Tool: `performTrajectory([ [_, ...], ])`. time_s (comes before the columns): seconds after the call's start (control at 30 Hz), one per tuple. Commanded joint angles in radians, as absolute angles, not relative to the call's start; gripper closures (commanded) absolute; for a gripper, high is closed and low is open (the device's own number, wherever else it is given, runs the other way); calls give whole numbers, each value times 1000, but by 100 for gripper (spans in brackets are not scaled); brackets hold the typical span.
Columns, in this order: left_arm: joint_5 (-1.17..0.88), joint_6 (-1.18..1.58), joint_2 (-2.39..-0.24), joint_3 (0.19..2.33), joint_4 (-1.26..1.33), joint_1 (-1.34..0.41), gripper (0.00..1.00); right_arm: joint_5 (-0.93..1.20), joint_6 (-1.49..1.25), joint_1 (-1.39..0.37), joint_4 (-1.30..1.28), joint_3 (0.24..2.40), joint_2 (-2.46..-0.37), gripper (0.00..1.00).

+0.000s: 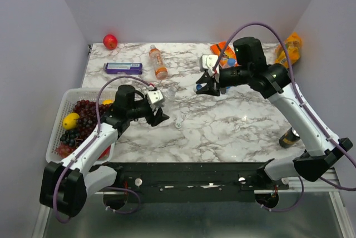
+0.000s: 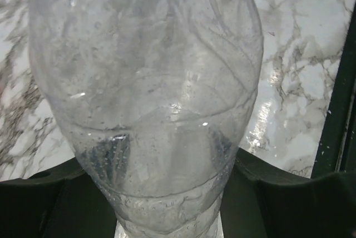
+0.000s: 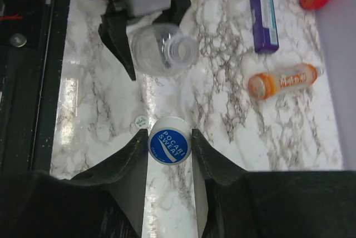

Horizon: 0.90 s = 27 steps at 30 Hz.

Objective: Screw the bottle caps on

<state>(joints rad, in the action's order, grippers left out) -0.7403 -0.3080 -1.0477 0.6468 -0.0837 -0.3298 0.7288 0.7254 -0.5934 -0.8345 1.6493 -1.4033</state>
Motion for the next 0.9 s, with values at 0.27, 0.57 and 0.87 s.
performTrajectory([
  [0.27, -782, -425, -1144, 670, 52, -535, 100, 897, 1314, -641, -1244, 1769, -1442, 66],
  [0.57, -762, -445, -1158, 696, 49, -609, 100, 923, 1351, -663, -1226, 1730, -1462, 66],
  [0.87, -744, -452, -1157, 701, 69, -632, 100, 919, 1431, -667, -1330, 1761, -1514, 65],
])
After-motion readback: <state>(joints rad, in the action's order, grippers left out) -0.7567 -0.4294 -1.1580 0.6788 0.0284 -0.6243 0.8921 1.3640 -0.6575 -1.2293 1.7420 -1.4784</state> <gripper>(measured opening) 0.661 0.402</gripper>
